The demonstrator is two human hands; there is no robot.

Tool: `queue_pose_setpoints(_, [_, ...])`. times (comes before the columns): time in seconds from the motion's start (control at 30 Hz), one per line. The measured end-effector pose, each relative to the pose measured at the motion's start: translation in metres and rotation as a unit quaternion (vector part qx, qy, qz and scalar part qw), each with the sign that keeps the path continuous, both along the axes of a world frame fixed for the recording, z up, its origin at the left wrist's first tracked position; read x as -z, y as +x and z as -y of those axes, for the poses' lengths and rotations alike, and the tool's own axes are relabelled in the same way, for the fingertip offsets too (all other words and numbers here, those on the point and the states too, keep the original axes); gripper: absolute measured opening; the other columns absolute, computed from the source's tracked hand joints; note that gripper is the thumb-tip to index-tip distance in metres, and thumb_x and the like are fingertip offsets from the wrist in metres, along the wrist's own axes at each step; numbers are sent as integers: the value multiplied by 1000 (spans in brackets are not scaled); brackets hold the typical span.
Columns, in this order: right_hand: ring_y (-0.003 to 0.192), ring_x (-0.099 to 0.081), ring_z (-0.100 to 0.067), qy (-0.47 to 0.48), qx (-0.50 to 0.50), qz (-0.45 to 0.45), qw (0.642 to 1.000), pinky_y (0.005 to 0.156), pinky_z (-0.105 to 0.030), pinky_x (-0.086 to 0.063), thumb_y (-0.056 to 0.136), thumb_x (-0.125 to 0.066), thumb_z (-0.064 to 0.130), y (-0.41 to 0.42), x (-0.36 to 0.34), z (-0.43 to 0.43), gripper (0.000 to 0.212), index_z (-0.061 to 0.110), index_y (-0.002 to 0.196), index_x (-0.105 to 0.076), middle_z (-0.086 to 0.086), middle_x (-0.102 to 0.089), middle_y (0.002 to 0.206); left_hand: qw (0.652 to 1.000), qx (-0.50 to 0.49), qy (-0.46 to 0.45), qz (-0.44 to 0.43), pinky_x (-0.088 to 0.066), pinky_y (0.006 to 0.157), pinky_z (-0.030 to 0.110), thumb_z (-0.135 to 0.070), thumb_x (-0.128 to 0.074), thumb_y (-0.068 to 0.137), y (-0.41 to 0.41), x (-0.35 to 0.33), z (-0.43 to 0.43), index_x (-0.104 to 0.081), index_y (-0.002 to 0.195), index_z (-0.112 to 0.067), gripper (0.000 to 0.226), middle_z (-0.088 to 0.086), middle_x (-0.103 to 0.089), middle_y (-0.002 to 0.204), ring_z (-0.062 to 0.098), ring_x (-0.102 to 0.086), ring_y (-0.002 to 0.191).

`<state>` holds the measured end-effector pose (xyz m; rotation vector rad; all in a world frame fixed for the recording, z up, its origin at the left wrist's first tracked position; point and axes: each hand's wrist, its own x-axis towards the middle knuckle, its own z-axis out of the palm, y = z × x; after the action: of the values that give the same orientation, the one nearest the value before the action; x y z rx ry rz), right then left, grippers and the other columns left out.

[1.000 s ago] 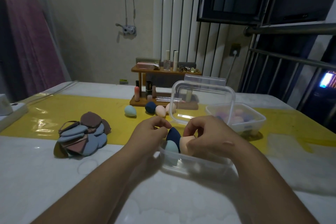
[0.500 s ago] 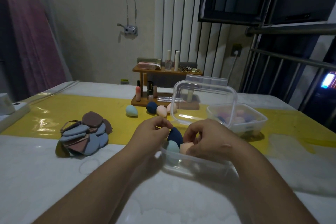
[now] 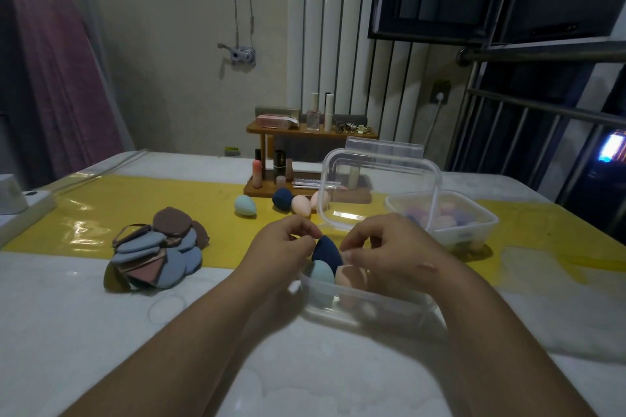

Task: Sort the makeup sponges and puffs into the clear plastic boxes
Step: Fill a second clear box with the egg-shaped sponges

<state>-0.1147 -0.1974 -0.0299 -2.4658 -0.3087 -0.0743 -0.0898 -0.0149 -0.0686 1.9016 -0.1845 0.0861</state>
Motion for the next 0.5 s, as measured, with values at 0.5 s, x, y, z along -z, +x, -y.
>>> queue_pose_setpoints(0.5, [129,-43,-17,-161,82,62,982,111,-38,-34,98,-48,17,6,7,-8,42,30,137,-56,8,-52,140,999,-4,-38,8,-50,69,31,-18,-57,92,4,5,0,-58,108,-29,19,2,-63,96,21,-62,91])
